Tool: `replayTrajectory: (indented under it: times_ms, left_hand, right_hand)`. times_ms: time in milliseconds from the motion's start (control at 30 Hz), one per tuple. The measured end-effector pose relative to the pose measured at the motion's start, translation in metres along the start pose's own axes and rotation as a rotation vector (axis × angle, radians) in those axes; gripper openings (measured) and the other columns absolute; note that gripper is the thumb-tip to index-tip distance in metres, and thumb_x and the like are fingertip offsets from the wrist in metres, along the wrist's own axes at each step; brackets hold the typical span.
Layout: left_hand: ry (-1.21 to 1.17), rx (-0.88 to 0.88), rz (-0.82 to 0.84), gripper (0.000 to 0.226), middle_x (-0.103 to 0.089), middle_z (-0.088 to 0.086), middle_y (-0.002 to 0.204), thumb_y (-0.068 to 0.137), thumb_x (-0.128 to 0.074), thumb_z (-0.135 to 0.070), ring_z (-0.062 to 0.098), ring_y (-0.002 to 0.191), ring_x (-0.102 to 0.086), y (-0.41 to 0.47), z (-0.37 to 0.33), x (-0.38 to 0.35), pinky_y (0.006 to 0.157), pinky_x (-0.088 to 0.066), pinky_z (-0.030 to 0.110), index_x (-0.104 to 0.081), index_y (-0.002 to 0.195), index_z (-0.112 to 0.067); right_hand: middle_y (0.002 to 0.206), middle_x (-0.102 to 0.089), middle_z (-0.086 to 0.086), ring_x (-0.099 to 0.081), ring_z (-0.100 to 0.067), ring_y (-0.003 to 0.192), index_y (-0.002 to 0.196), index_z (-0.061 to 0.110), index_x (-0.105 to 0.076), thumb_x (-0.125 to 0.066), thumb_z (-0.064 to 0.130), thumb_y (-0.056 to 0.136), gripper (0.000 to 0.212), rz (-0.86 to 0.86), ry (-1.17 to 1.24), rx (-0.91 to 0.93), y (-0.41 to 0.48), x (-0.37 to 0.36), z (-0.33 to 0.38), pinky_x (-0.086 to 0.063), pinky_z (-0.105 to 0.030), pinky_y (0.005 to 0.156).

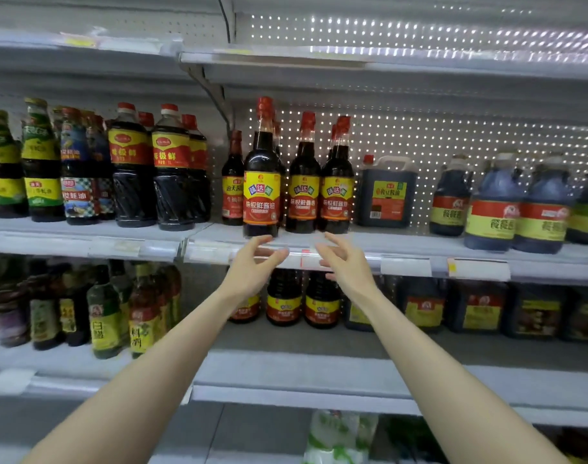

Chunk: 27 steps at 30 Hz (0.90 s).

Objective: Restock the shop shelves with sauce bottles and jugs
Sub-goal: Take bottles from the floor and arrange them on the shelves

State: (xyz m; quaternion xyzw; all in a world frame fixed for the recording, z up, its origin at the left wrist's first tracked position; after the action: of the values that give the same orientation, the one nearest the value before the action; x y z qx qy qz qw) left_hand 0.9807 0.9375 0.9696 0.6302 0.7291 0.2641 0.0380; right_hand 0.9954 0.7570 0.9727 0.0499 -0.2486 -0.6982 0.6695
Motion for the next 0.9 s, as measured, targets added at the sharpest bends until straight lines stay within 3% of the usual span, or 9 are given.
replayTrajectory:
  times_ms: [100, 233, 300, 433, 500, 567, 667, 767, 900]
  left_hand:
    - [-0.012, 0.058, 0.002, 0.055, -0.061, 0.003, 0.115, 0.089, -0.063, -0.039, 0.016, 0.105, -0.058, -0.030, 0.021, -0.026, 0.080, -0.043, 0.024, -0.046, 0.136, -0.017]
    - [-0.058, 0.161, 0.004, 0.043, -0.065, 0.002, 0.108, 0.088, -0.065, -0.036, 0.012, 0.098, -0.060, -0.075, 0.071, -0.065, 0.070, -0.043, 0.014, -0.052, 0.125, -0.020]
    - [-0.058, 0.250, 0.020, 0.042, -0.064, 0.002, 0.108, 0.088, -0.064, -0.036, 0.012, 0.095, -0.060, -0.096, 0.104, -0.083, 0.071, -0.044, 0.019, -0.052, 0.125, -0.020]
    - [-0.076, 0.414, 0.058, 0.046, -0.064, -0.001, 0.099, 0.087, -0.066, -0.036, 0.008, 0.084, -0.059, -0.133, 0.177, -0.116, 0.071, -0.045, 0.022, -0.053, 0.127, -0.015]
    - [-0.056, 0.487, 0.057, 0.043, -0.062, -0.004, 0.089, 0.088, -0.066, -0.030, 0.006, 0.077, -0.057, -0.154, 0.216, -0.131, 0.074, -0.045, 0.025, -0.055, 0.126, -0.012]
    - [-0.040, 0.571, 0.083, 0.043, -0.062, -0.004, 0.093, 0.089, -0.065, -0.032, 0.007, 0.082, -0.059, -0.178, 0.258, -0.145, 0.075, -0.046, 0.026, -0.054, 0.126, -0.014]
    - [-0.049, 0.696, 0.116, 0.036, -0.061, -0.004, 0.094, 0.091, -0.063, -0.030, 0.007, 0.084, -0.059, -0.219, 0.317, -0.161, 0.070, -0.046, 0.023, -0.053, 0.123, -0.017]
    - [-0.051, 0.805, 0.132, 0.036, -0.062, 0.003, 0.094, 0.090, -0.065, -0.026, 0.018, 0.090, -0.060, -0.258, 0.380, -0.173, 0.076, -0.044, 0.028, -0.053, 0.122, -0.013]
    - [-0.060, 0.959, 0.138, 0.039, -0.064, 0.005, 0.099, 0.088, -0.067, -0.032, 0.020, 0.090, -0.061, -0.315, 0.466, -0.183, 0.074, -0.047, 0.027, -0.055, 0.121, -0.016]
  right_hand:
    - [0.126, -0.060, -0.003, -0.059, -0.018, 0.114, 0.136, 0.022, -0.051, -0.059, 0.038, 0.093, 0.047, 0.012, 0.015, -0.049, -0.025, 0.013, -0.032, -0.051, -0.039, 0.096]
    - [0.112, -0.066, 0.000, -0.065, -0.014, 0.097, 0.130, 0.020, -0.056, -0.060, 0.036, 0.092, 0.041, 0.059, 0.053, -0.145, -0.063, 0.017, -0.090, -0.054, -0.031, 0.085]
    - [0.107, -0.068, 0.001, -0.066, -0.016, 0.094, 0.127, 0.020, -0.057, -0.061, 0.037, 0.092, 0.039, 0.082, 0.059, -0.228, -0.082, 0.015, -0.128, -0.053, -0.029, 0.080]
    - [0.104, -0.068, -0.004, -0.066, -0.020, 0.092, 0.116, 0.023, -0.060, -0.063, 0.032, 0.091, 0.027, 0.096, 0.068, -0.386, -0.116, 0.005, -0.210, -0.053, -0.038, 0.086]
    - [0.100, -0.069, -0.006, -0.065, -0.018, 0.086, 0.110, 0.021, -0.062, -0.065, 0.026, 0.091, 0.021, 0.095, 0.086, -0.460, -0.136, -0.003, -0.250, -0.052, -0.035, 0.083]
    - [0.093, -0.068, 0.001, -0.063, -0.013, 0.077, 0.112, 0.016, -0.062, -0.064, 0.023, 0.091, 0.023, 0.116, 0.093, -0.539, -0.161, -0.014, -0.291, -0.050, -0.029, 0.076]
    - [0.092, -0.068, 0.005, -0.067, -0.019, 0.085, 0.113, 0.018, -0.063, -0.065, 0.028, 0.090, 0.025, 0.161, 0.056, -0.651, -0.200, -0.033, -0.357, -0.052, -0.033, 0.080]
    - [0.092, -0.067, 0.000, -0.064, -0.019, 0.087, 0.106, 0.018, -0.062, -0.065, 0.023, 0.090, 0.017, 0.181, 0.047, -0.746, -0.238, -0.054, -0.419, -0.048, -0.029, 0.078]
    - [0.092, -0.068, -0.002, -0.065, -0.020, 0.085, 0.096, 0.030, -0.061, -0.066, 0.026, 0.090, 0.009, 0.229, 0.026, -0.856, -0.291, -0.092, -0.498, -0.048, -0.029, 0.078]
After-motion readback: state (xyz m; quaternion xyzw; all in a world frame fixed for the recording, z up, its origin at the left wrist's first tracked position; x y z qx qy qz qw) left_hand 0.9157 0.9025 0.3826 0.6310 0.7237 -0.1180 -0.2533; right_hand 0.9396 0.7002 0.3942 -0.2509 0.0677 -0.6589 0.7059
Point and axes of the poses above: each hand's wrist, its own y-axis towards the middle knuckle, its own x-axis out of the back of the hand, z = x × y, the point moved 2 cm from there along y, towards the middle knuckle
